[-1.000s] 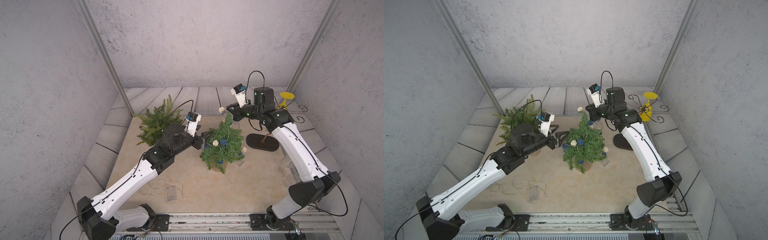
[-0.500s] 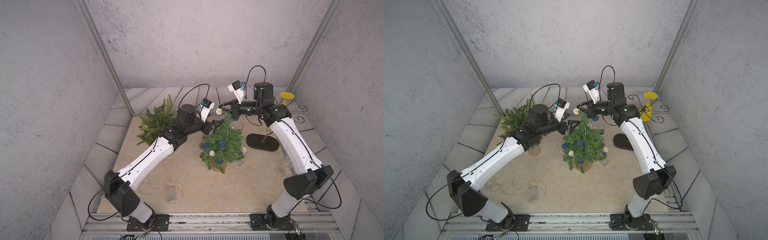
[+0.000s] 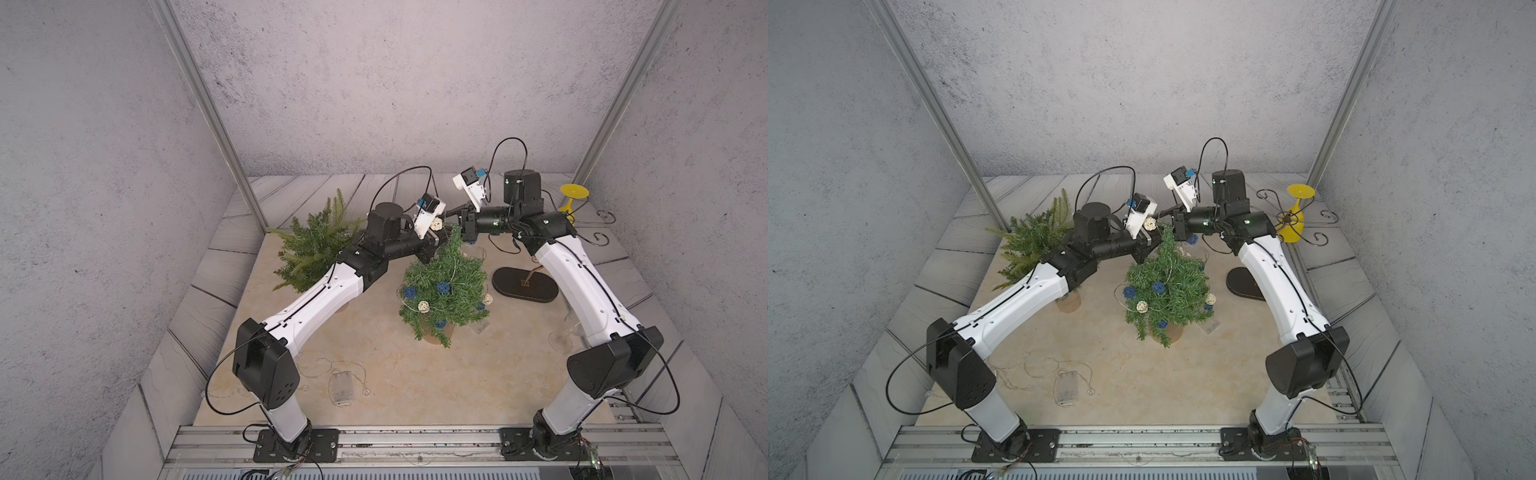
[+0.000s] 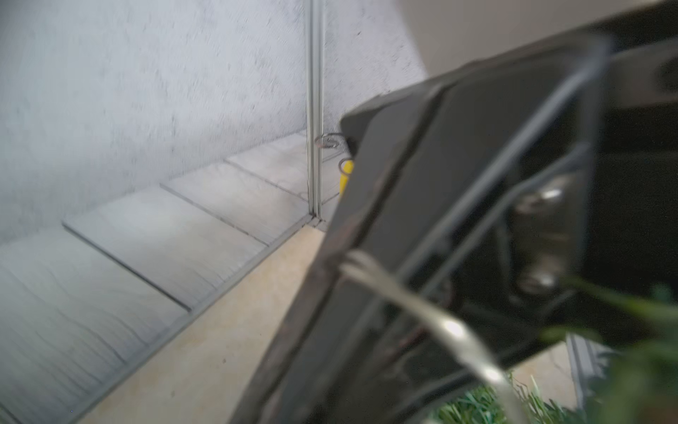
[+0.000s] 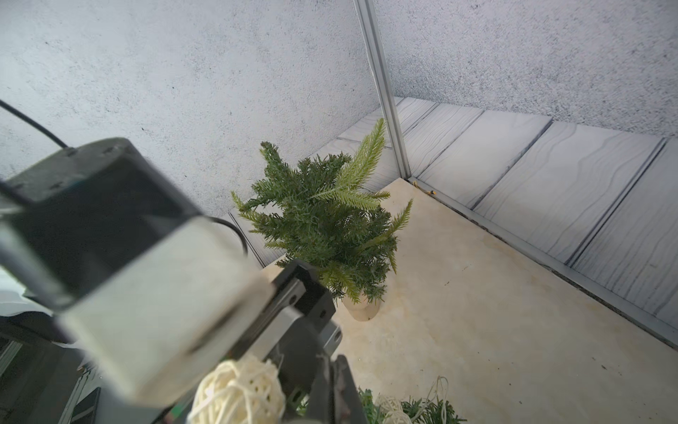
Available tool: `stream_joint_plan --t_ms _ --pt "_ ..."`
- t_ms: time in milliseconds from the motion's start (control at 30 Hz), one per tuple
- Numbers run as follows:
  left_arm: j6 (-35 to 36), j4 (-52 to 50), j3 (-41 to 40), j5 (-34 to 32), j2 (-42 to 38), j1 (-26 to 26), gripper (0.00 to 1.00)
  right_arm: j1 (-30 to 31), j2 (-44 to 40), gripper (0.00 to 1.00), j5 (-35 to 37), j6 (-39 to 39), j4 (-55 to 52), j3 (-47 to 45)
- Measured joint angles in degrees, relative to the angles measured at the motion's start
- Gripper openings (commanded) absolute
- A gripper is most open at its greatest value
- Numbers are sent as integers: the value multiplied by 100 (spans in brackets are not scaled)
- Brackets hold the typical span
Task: Wrap string light around the christmas tree
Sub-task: Wrap the light string around the Christmas tree.
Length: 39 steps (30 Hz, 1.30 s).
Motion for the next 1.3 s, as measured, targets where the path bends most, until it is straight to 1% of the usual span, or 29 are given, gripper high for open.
stream_joint_plan --t_ms 100,200,300,367,400,500,567,600,700,867,1000,1133,1233,1300 --pt "2 74 0 109 -11 2 0 -92 -61 0 -188 205 341 -190" --pt "42 181 -127 90 -118 4 0 -166 -103 0 -201 297 455 -284" --pt "92 98 -175 -118 -264 7 0 -170 -212 5 -48 267 444 -389" --pt "140 2 -175 -238 -372 0 0 -155 -334 6 116 208 437 -466" --pt "157 -52 -175 -280 -428 -7 0 -144 -396 10 197 186 450 -514" --pt "184 -323 -144 -426 -667 2 0 -160 -621 29 557 111 494 -708" --pt "221 -592 48 -511 -782 2 0 -199 -739 42 846 111 551 -844" --pt "251 -693 177 -566 -802 0 0 -208 -793 45 979 107 597 -927" --pt "352 -885 538 -708 -837 0 0 -214 -935 49 1344 157 723 -1226" --pt "426 -1342 1088 -892 -651 -31 0 -223 -1019 52 1633 260 931 -1692" --pt "350 -1648 907 -1379 -584 -55 0 -223 -1027 53 1884 343 968 -1963" --pt "42 -2035 710 -1991 -514 -66 0 -223 -1204 55 2105 442 1023 -2280" --pt "-153 -2124 713 -2326 -321 -66 0 -223 -1392 55 2153 509 1121 -2411" --pt "-262 -2144 678 -2430 -173 -66 0 -223 -1499 55 2203 540 1172 -2455"
